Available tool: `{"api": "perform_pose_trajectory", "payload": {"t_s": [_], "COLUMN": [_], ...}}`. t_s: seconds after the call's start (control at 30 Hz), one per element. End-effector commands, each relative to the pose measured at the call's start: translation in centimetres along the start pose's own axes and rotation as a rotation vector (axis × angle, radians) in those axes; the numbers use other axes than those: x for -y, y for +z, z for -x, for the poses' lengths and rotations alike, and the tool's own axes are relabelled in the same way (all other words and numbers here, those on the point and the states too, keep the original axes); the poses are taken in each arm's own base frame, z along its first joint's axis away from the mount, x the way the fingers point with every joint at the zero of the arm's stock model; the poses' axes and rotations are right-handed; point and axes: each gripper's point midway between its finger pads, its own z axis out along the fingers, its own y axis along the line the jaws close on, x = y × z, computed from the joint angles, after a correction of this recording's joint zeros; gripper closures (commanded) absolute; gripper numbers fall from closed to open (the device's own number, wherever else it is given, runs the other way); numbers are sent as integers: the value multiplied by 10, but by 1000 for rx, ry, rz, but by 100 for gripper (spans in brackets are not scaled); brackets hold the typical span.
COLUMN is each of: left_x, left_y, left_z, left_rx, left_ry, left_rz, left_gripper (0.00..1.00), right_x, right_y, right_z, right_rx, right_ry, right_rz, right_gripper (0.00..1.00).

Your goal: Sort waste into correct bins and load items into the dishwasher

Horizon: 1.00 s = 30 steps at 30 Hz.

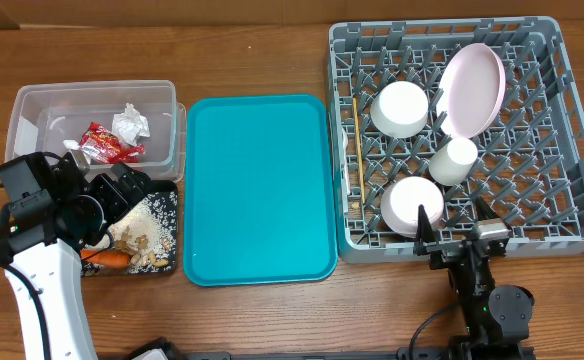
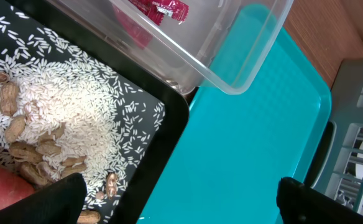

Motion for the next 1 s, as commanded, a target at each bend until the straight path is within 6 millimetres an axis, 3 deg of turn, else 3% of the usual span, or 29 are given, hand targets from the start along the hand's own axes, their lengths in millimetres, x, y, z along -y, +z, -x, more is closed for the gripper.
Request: {"api": "perform_pose_trajectory", "payload": {"t_s": [0.0,0.3,0.4,0.97], "left_x": [7,7,7,7], "left_y": [-6,-6,-6,-6], "left_z": [6,6,6,6], "left_rx": [20,20,20,20], "left_ry": [32,32,32,32], "left_rz": [-21,-21,-21,-21], "left_gripper": [0,0,0,0], "right_x": [-2,2,13,12], "right_y": [0,0,0,0], "right_z": [-2,-3,-4,-4], "right_rx": [3,0,-6,-5], "right_ry": [-107,-91,18,33], "right_rz": [11,-9,-72,-70], "right_gripper": [0,0,0,0]}}
